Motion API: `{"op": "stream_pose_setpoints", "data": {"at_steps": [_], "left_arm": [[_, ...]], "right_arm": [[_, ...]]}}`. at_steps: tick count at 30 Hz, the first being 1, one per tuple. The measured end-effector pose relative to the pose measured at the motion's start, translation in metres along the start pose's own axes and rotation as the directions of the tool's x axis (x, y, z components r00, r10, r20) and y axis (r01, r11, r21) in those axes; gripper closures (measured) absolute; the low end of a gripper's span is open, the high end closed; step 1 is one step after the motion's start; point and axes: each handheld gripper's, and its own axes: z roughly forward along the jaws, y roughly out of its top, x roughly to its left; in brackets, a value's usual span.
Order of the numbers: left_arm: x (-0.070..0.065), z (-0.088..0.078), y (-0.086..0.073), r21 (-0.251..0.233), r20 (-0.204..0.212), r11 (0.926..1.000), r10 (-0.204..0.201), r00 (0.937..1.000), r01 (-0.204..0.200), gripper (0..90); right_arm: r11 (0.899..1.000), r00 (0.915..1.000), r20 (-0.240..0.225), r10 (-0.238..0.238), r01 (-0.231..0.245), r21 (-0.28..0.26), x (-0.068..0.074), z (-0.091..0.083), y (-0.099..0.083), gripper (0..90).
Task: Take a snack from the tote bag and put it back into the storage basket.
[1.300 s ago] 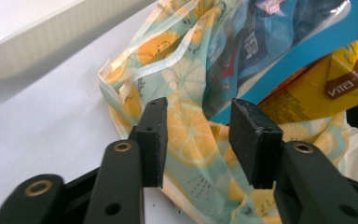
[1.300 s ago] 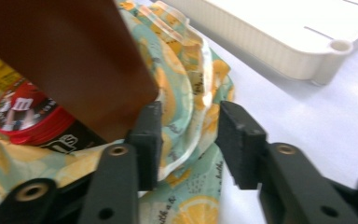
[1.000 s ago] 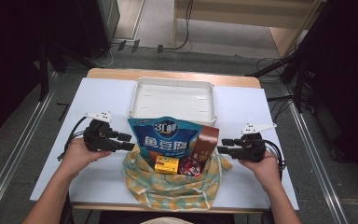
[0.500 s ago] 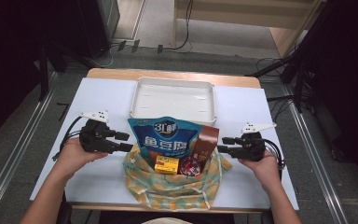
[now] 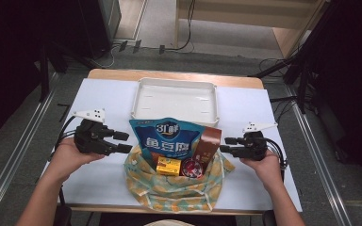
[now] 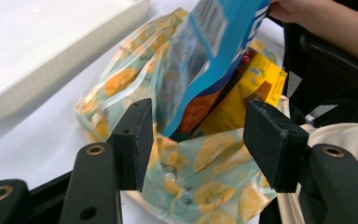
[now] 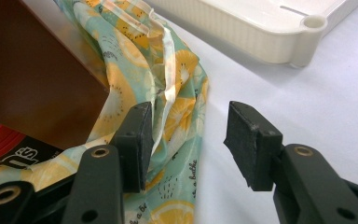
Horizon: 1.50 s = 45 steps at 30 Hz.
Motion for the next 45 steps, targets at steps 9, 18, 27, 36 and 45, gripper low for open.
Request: {"op": "stream_pose_setpoints", "data": {"at_steps": [9, 18, 27, 36, 45], "left_arm": [[-0.008, 0.0, 0.02, 0.008, 0.017, 0.9997, 0.023, 0.9996, -0.023, 43.1], [-0.011, 0.002, 0.039, 0.002, 0.021, 0.999, 0.044, 0.9988, -0.044, 42.7], [-0.017, 0.009, 0.057, 0.024, 0.029, 0.9974, 0.068, 0.9973, -0.068, 43.7], [-0.017, 0.015, 0.075, 0.032, 0.023, 0.9953, 0.09, 0.9956, -0.091, 48.7], [-0.014, 0.025, 0.082, 0.05, 0.05, 0.994, 0.095, 0.9942, -0.097, 55.2]], "right_arm": [[1.0, 1.0, 0.001, 0.005, -0.005, 0.005, -0.001, 0.002, 0.001, 51.6], [1.0, 0.9998, 0.017, -0.006, 0.005, 0.011, -0.001, 0.004, 0.002, 50.2], [1.0, 0.9996, 0.028, -0.003, 0.003, 0.009, -0.001, 0.004, 0.002, 49.4], [1.0, 0.9983, 0.057, -0.011, 0.011, 0.002, -0.002, 0.004, 0.002, 48.9], [1.0, 0.9976, 0.069, -0.013, 0.013, 0.003, -0.001, 0.004, 0.002, 48.6]]}}
